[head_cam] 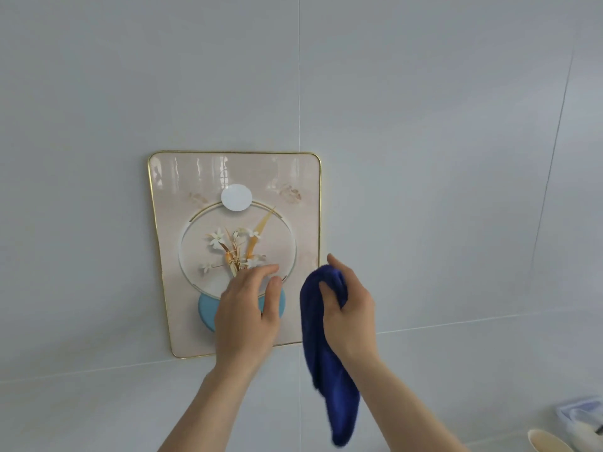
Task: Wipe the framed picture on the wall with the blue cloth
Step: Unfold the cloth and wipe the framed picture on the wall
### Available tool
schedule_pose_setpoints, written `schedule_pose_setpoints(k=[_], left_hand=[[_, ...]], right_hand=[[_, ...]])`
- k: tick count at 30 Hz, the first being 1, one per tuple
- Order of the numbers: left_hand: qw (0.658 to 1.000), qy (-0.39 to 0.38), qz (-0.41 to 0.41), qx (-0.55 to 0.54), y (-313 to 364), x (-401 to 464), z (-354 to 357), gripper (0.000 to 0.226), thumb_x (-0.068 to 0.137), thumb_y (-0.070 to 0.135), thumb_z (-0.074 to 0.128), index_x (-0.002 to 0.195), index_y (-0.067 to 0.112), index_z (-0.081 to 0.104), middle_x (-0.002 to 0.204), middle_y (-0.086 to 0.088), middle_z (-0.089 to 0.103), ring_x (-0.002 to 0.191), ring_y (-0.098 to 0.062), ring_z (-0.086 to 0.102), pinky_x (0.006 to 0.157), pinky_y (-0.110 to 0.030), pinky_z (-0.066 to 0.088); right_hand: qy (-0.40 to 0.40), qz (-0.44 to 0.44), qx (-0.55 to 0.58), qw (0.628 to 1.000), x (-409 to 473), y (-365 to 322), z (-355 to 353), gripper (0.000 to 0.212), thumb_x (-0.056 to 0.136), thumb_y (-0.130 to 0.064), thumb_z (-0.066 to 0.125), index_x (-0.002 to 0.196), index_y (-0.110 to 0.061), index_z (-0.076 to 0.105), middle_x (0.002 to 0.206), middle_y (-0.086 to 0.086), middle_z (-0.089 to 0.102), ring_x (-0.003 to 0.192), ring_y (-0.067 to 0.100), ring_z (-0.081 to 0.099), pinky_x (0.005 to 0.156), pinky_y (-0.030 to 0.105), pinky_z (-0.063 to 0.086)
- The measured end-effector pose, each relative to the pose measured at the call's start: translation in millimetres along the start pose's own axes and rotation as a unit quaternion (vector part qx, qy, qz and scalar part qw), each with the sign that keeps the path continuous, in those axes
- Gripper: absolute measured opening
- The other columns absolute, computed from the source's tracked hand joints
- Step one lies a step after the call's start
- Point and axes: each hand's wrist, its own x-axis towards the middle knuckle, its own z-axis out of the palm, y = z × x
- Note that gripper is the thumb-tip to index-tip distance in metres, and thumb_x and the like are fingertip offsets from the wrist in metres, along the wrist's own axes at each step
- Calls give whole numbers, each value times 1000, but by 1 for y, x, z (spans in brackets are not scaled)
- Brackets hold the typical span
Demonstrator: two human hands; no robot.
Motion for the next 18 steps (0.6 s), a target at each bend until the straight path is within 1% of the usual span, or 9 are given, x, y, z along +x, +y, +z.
schedule_pose_setpoints(k=[2,3,5,7,9,11,13,15,18], left_hand=[[996,4,62,62,-9,11,4,42,103,47,40,132,28,63,137,11,63,133,-13,53,113,-30,38],[993,11,87,82,-14,17,8,44,103,46,40,136,25,62,143,7,60,139,-16,49,119,-37,36],[985,28,126,116,-21,31,14,47,104,43,41,141,20,59,151,0,56,147,-22,43,124,-47,31],[976,36,153,150,-28,46,22,48,105,39,42,145,18,55,157,-3,49,153,-23,36,127,-48,24],[967,39,171,185,-32,58,28,51,105,37,40,151,18,48,164,-3,40,157,-23,27,131,-46,15],[955,44,183,231,-37,69,35,55,106,38,37,157,19,39,169,-3,30,160,-23,19,131,-48,9],[943,50,181,276,-43,76,44,58,106,39,33,161,21,30,172,-3,23,161,-23,14,131,-53,9],[939,53,174,292,-52,79,52,60,107,42,27,163,21,22,173,-4,16,162,-24,8,130,-56,12],[938,65,179,291,-63,82,63,61,108,44,18,164,19,19,174,-4,12,162,-25,5,130,-55,12]], right_hand=[[31,-56,-24,998,20,1,5,57,98,7,56,144,-27,59,122,-24,66,108,-28,53,98,-1,39],[45,-91,-41,994,30,3,9,58,97,8,58,144,-26,60,125,-17,68,110,-21,56,99,1,40],[50,-159,-75,983,50,6,15,66,93,11,59,144,-31,56,127,-7,71,110,-2,64,98,10,45],[45,-213,-107,970,71,6,21,73,87,11,57,139,-39,48,133,-1,71,112,17,68,94,19,48],[55,-278,-137,949,92,7,29,66,83,8,53,133,-36,47,146,3,65,126,20,64,95,20,46],[65,-333,-171,925,111,11,38,52,84,5,52,127,-25,57,154,6,59,144,22,53,104,25,47],[67,-362,-201,908,126,24,47,36,93,5,59,124,-13,66,156,9,56,154,24,41,111,25,43],[74,-387,-227,891,131,40,56,32,100,0,60,129,-9,69,159,12,51,156,26,35,116,26,42],[80,-429,-251,864,133,66,66,40,106,-7,54,146,-3,57,162,21,44,157,36,33,125,52,38]])
